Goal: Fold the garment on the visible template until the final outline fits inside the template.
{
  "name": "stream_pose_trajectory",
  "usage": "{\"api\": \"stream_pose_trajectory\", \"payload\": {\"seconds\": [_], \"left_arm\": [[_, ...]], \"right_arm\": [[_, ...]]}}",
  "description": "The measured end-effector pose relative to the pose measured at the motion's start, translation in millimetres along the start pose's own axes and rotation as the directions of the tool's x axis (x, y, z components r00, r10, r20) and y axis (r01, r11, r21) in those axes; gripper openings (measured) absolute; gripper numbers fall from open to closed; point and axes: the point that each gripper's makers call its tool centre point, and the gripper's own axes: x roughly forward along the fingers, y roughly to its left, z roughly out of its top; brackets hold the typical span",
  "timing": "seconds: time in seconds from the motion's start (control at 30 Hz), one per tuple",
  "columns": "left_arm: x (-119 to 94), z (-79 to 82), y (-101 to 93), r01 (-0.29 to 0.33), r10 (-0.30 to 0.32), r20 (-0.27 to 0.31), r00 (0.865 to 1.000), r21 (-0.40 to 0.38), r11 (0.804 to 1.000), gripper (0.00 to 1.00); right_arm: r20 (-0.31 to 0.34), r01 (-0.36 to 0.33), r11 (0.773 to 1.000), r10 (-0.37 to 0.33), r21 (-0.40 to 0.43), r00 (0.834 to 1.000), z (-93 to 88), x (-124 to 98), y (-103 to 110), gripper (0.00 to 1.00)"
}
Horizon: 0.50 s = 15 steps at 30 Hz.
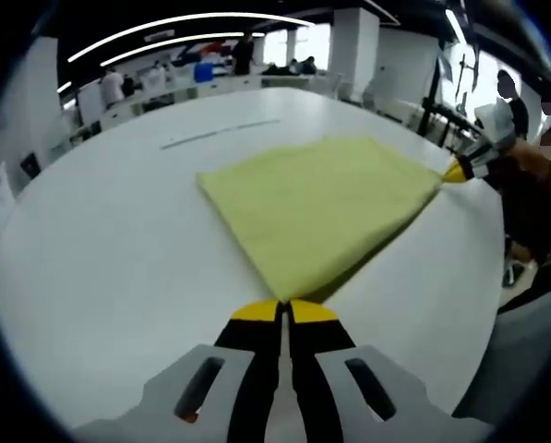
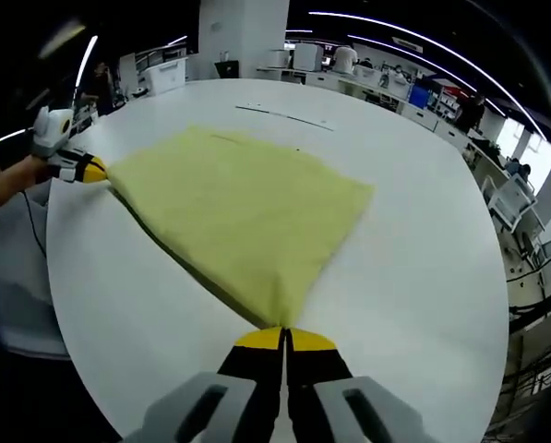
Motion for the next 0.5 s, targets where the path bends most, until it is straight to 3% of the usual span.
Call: {"api": "stream_pose_trajectory", "payload": {"seconds": [0.13,0.3,0.5], "left_arm": [[0.7,-0.2,0.5,-0.004,0.004,0.001,1.000,-0.005,1.000,0.00],[1.9,-0.4,-1.7,0.002,-0.002,-0.005,1.000,-0.012,1.000,0.02],[-5.7,7.7,0.2,-0.012,0.014,0.019,1.000,-0.076,0.997,0.24]], "right_arm": [[-0.003,-0.008,1.000,0.008,-0.002,1.000,-0.7,0.7,0.8,0.00],[-0.015,-0.018,0.998,0.019,0.058,1.000,-4.5,3.6,1.3,0.00],[0.022,-0.024,0.991,0.022,0.134,1.000,1.8,-2.4,2.7,0.30]]}}
